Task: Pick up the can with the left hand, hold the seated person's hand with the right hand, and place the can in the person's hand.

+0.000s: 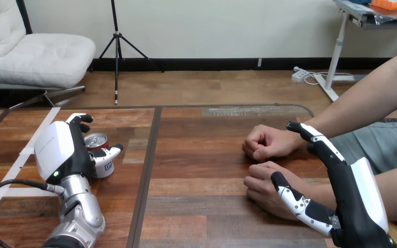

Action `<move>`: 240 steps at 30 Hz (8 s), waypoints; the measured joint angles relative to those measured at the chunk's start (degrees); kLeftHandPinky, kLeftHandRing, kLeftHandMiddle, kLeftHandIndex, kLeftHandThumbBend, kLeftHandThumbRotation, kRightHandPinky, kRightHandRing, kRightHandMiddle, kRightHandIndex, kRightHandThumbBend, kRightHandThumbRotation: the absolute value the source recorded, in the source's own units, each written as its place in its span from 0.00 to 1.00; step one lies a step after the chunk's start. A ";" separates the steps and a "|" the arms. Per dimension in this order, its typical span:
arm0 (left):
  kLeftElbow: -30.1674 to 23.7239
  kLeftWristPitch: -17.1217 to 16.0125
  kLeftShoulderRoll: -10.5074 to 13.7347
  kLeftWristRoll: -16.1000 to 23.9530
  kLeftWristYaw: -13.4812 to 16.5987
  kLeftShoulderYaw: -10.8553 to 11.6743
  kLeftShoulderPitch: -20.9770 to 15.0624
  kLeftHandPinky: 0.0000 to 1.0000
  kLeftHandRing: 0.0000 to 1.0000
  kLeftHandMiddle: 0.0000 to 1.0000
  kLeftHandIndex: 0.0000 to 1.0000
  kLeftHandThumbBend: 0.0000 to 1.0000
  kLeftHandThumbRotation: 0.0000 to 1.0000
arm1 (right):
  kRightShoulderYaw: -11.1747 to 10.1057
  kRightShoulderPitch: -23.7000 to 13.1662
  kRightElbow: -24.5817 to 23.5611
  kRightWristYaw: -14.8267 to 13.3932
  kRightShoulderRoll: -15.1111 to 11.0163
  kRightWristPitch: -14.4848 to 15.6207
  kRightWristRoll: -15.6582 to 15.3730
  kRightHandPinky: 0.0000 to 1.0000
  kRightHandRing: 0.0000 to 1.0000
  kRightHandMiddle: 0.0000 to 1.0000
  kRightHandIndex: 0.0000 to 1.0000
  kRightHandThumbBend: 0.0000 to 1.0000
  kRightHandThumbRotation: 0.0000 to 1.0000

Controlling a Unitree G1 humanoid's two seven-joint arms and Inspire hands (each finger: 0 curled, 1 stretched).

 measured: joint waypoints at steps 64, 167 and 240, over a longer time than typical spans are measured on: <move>0.00 -0.56 -0.04 0.16 2.70 -1.37 0.31 0.60 0.66 0.71 0.74 0.84 0.24 | 0.03 -0.89 0.06 0.00 0.03 -0.08 -0.22 0.86 0.90 0.89 0.84 0.47 0.00; 0.53 8.38 -0.23 -0.37 -4.10 -1.09 -0.44 0.64 0.71 0.77 0.79 0.83 0.28 | 0.02 0.78 0.05 0.01 -0.31 -1.40 -0.31 0.84 0.88 0.87 0.82 0.47 0.00; 0.76 1.76 -2.52 -3.23 -1.72 2.47 -0.72 0.50 0.49 0.49 0.60 0.70 0.00 | -0.44 0.83 0.04 0.01 -1.98 -1.67 -0.89 0.82 0.87 0.87 0.82 0.48 0.00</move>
